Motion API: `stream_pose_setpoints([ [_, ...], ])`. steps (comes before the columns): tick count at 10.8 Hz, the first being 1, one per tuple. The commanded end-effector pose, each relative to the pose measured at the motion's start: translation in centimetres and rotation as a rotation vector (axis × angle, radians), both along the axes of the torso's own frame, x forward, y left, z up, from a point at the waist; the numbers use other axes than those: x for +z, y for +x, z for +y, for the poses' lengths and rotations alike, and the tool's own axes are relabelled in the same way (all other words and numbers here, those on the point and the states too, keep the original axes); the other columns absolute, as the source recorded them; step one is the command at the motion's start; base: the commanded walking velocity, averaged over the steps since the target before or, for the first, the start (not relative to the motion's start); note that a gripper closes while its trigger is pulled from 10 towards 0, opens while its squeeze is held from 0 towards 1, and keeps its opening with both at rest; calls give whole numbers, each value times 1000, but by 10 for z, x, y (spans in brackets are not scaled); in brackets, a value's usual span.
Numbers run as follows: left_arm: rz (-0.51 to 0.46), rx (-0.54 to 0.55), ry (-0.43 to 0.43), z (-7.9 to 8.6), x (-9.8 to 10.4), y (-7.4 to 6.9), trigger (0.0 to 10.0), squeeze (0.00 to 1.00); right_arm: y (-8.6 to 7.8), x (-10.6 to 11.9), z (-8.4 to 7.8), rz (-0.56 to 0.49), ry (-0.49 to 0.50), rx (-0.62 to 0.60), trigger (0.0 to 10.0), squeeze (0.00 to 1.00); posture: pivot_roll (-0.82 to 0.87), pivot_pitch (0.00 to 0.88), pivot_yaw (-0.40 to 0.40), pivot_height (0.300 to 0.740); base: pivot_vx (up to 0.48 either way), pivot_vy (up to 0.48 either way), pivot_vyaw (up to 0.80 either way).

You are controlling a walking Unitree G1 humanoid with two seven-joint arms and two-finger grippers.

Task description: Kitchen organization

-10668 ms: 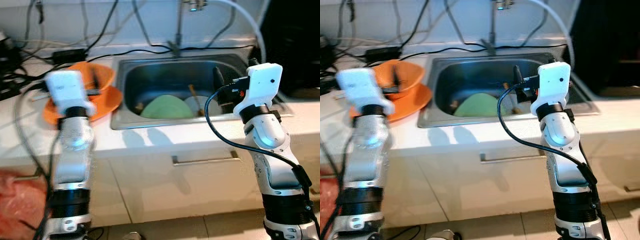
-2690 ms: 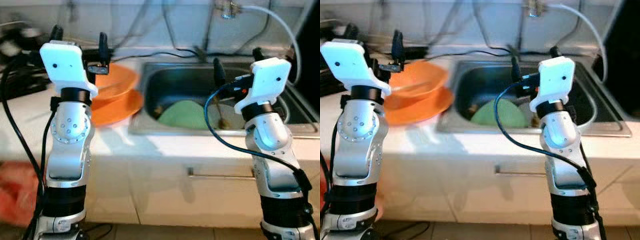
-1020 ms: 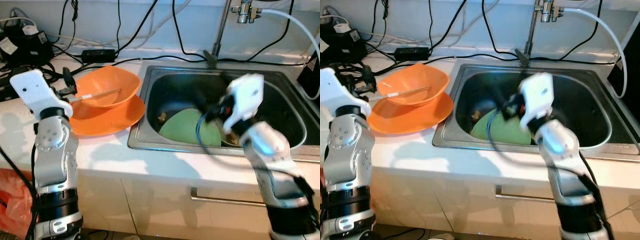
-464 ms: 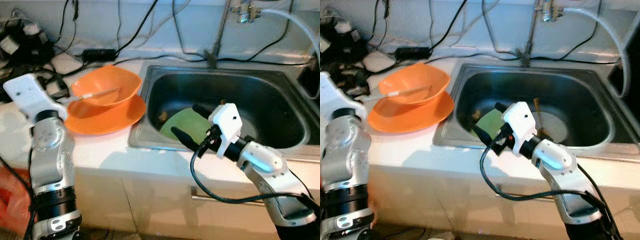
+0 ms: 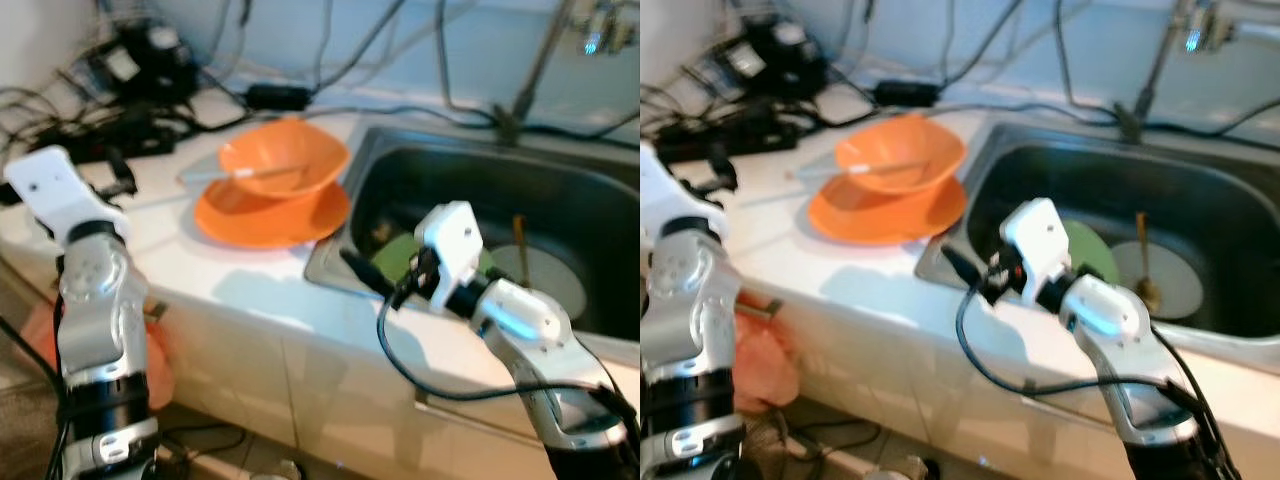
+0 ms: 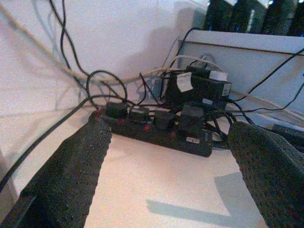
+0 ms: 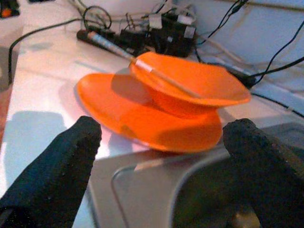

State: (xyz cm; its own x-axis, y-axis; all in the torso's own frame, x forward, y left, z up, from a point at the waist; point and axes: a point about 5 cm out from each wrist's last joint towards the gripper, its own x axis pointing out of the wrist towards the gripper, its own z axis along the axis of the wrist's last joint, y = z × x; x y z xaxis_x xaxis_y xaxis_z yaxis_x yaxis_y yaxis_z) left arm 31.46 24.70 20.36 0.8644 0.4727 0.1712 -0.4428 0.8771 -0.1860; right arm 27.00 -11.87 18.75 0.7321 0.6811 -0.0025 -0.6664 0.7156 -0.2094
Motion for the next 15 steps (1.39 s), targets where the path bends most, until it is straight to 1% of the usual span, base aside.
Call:
stream_pose_setpoints([
  [1,16,-46,-69,-4,-3,7,10000,0,4,5,-4,-26,6,-31,10000,0,125,0,50,740,0,0,0],
  [2,42,-127,-153,-10,-11,16,10000,0,5,8,-2,-42,13,-32,10000,0,123,0,51,740,0,0,0],
  [3,57,-156,-157,-12,-14,19,10000,0,5,9,-1,-50,18,-34,10000,0,121,0,53,740,0,0,0],
  [5,81,-248,-182,-17,-19,28,10000,0,4,13,2,-60,26,-26,10000,0,119,0,57,740,0,0,0],
  [6,74,-310,-224,-22,-20,30,10000,0,3,12,3,-59,25,-21,10000,0,117,0,57,740,0,0,0],
  [7,59,-348,-248,-27,-21,32,10000,0,0,12,6,-34,41,19,10000,0,115,0,59,740,0,0,0],
  [8,48,-369,-262,-32,-21,34,10000,0,-6,10,10,5,34,82,10000,0,111,0,59,740,0,0,0],
  [9,30,-407,-269,-40,-18,37,10000,0,-10,7,8,21,-7,114,10000,0,104,0,62,740,0,0,0],
  [11,11,-430,-272,-44,-14,38,10000,0,-12,5,5,34,-23,120,10000,0,95,0,67,740,0,0,0],
  [13,21,-488,-323,-54,-18,43,10000,0,-15,2,3,51,-43,119,10000,0,92,0,71,740,0,0,0],
  [14,23,-491,-349,-58,-21,45,10000,0,-15,1,4,55,-48,121,10000,0,92,0,71,740,0,0,0],
  [15,19,-503,-394,-60,-25,46,10000,0,-16,1,4,56,-51,120,10000,0,91,0,71,740,0,0,0],
])
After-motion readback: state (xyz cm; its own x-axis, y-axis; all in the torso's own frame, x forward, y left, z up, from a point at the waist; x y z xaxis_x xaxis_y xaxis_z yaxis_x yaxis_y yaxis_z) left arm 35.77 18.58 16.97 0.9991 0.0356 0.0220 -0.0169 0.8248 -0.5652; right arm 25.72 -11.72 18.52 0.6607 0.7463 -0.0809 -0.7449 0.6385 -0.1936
